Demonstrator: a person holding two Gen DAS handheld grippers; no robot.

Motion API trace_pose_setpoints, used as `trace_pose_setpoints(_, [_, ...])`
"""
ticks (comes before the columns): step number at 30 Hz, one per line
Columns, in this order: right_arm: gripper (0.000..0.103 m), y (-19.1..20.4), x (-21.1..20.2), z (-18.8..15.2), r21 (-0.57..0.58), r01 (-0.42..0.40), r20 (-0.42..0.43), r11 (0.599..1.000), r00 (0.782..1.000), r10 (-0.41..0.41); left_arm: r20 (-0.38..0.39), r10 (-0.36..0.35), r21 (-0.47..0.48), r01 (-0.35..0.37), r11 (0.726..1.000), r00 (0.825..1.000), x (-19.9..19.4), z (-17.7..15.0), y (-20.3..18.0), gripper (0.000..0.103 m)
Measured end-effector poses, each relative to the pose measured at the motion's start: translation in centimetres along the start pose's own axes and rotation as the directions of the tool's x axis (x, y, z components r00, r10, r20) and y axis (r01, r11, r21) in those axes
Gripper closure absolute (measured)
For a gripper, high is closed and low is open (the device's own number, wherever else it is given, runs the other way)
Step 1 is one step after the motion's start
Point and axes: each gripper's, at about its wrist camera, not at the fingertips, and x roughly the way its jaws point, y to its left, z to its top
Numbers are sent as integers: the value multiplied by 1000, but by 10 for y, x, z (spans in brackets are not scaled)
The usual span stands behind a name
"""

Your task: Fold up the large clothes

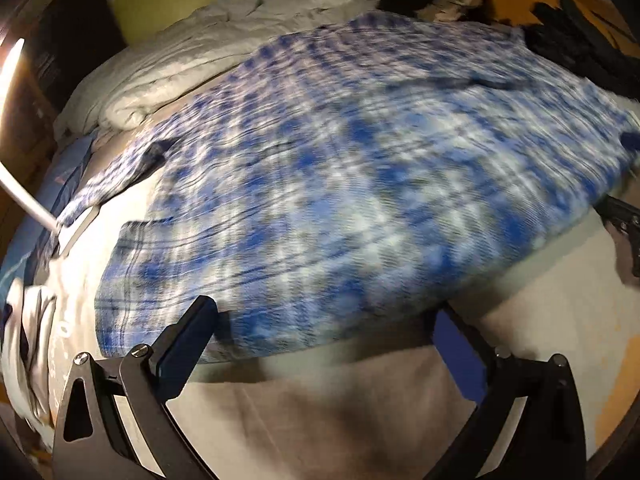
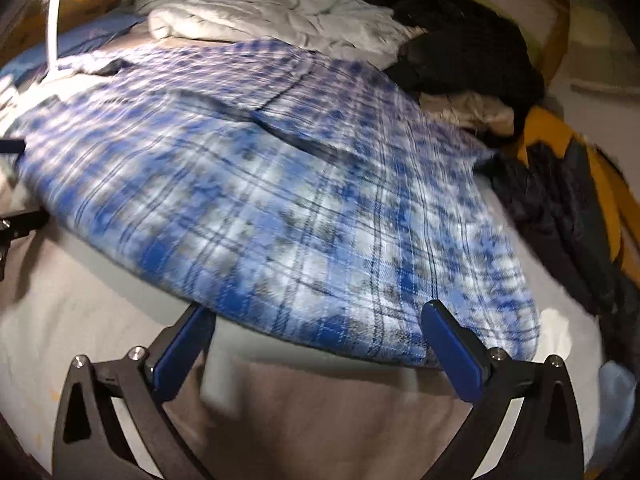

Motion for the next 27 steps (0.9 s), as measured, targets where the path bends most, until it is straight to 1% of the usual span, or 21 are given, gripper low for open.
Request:
trace_pose_setpoints(4, [0,-8,5,1,40,0,-9,999,1000,1,2,25,-26,-25,999,1000,3,0,8,0])
trace_pose_setpoints(8, [0,-14,10,2,86,4,-19,996,1000,-2,-5,32,-92,-32,995,999,9,2,21,0])
trace_pose_setpoints(10, [0,-18,12,4,97,11,-20,995,1000,-9,0,56,-115,-56,992,998,12,3,27,0])
trace_pose_setpoints(14, [0,-27,16,5,120,75,-20,990,997,-73,-3,119,-165,-118,979,993,17,3,41,0])
trace_pose_setpoints(17, [0,-41,19,5,153,135,-22,979,991,-133,-18,122,-226,-123,966,992,22,1,54,0])
trace_pose_setpoints(19, [0,-48,21,5,170,162,-25,972,987,-160,-15,137,-244,-136,960,991,22,0,59,0])
trace_pose_setpoints(21, [0,-58,22,4,196,199,-26,960,980,-198,1,198,-248,-192,950,980,21,1,62,2])
trace_pose_setpoints(23, [0,-65,20,4,213,222,-18,951,974,-224,18,263,-246,-250,936,965,19,2,66,15])
trace_pose_setpoints(24, [5,-69,18,3,222,242,-11,945,969,-246,23,283,-247,-269,931,959,19,2,69,34])
trace_pose_setpoints(25, [28,-72,15,3,233,270,-3,934,961,-277,27,293,-254,-277,927,956,18,2,71,63])
trace_pose_setpoints(26, [44,-75,14,2,239,283,-2,929,957,-291,28,292,-266,-275,924,956,18,2,75,79])
trace_pose_setpoints(27, [76,-80,14,2,254,288,-15,923,956,-294,27,286,-281,-267,922,958,18,3,79,95])
